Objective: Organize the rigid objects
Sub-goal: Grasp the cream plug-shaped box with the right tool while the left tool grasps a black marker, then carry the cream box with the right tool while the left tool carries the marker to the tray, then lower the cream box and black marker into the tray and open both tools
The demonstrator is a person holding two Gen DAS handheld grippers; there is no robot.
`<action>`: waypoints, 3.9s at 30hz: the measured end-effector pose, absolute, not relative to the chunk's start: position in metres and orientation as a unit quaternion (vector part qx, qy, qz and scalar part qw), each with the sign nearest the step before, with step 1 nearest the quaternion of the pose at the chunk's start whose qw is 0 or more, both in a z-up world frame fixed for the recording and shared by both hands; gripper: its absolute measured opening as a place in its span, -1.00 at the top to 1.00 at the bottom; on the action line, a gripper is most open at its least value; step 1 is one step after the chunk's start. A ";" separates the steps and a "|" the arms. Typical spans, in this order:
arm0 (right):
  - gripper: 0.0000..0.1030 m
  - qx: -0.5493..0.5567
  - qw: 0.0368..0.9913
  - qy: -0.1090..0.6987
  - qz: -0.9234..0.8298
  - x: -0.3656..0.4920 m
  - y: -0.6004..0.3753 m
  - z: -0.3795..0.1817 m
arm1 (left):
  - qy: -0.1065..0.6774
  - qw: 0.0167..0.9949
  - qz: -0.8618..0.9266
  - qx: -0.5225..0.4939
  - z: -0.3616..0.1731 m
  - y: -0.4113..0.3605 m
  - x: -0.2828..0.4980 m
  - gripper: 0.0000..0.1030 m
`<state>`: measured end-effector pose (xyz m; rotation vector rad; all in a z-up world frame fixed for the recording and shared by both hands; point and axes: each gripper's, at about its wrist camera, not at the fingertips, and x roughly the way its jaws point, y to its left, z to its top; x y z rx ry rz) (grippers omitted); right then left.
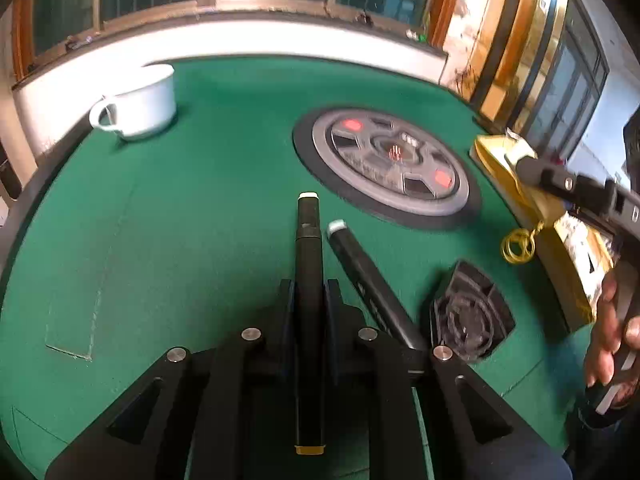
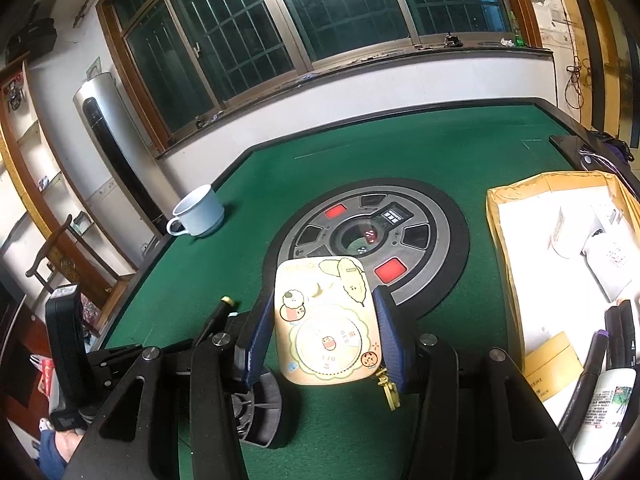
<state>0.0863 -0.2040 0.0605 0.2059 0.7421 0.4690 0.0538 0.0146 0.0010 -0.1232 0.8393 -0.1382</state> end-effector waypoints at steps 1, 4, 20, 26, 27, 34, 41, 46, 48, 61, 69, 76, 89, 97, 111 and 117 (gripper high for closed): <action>0.15 0.098 0.901 0.356 0.228 0.085 -0.203 0.061 | 0.402 0.912 -0.060 -0.058 0.002 0.015 0.053 0.77; 0.15 0.092 0.902 0.353 0.233 0.083 -0.200 0.063 | 0.391 0.918 -0.043 -0.053 0.003 0.013 0.053 0.77; 0.15 0.005 0.910 0.329 0.254 0.057 -0.152 0.062 | 0.309 0.951 -0.006 0.001 0.024 -0.004 0.039 0.76; 0.15 -0.002 0.909 0.328 0.258 0.056 -0.148 0.059 | 0.301 0.954 -0.001 0.016 0.026 -0.008 0.038 0.76; 0.15 -0.003 0.909 0.329 0.256 0.057 -0.147 0.059 | 0.300 0.954 0.000 0.018 0.026 -0.009 0.037 0.76; 0.15 -0.004 0.910 0.331 0.251 0.057 -0.147 0.056 | 0.290 0.957 0.002 0.023 0.028 -0.011 0.033 0.76; 0.15 0.004 0.911 0.334 0.244 0.054 -0.151 0.054 | 0.280 0.960 0.000 0.031 0.030 -0.015 0.028 0.76; 0.15 0.016 0.915 0.329 0.232 0.050 -0.160 0.055 | 0.274 0.961 -0.003 0.035 0.032 -0.017 0.025 0.76; 0.15 0.024 0.916 0.331 0.228 0.048 -0.164 0.055 | 0.272 0.962 -0.004 0.036 0.033 -0.017 0.024 0.76; 0.15 0.091 0.926 0.316 0.185 0.019 -0.218 0.068 | 0.266 0.963 -0.044 0.012 0.044 -0.023 0.016 0.76; 0.15 0.114 0.936 0.301 0.140 -0.011 -0.274 0.082 | 0.261 0.962 -0.085 0.014 0.055 -0.047 0.006 0.76; 0.14 0.132 0.943 0.283 0.113 -0.024 -0.323 0.101 | 0.276 0.951 -0.141 0.019 0.069 -0.087 0.001 0.76; 0.14 0.164 0.939 0.291 0.086 -0.012 -0.381 0.114 | 0.342 0.904 -0.256 -0.017 0.092 -0.177 0.031 0.76; 0.14 0.179 0.926 0.325 0.073 0.023 -0.404 0.114 | 0.414 0.864 -0.278 -0.067 0.076 -0.233 0.073 0.77; 0.15 0.148 0.905 0.396 0.044 0.092 -0.407 0.088 | 0.427 0.864 -0.258 -0.063 0.056 -0.275 0.102 0.77; 0.15 0.132 0.902 0.411 0.027 0.104 -0.407 0.077 | 0.435 0.863 -0.248 -0.064 0.044 -0.273 0.107 0.77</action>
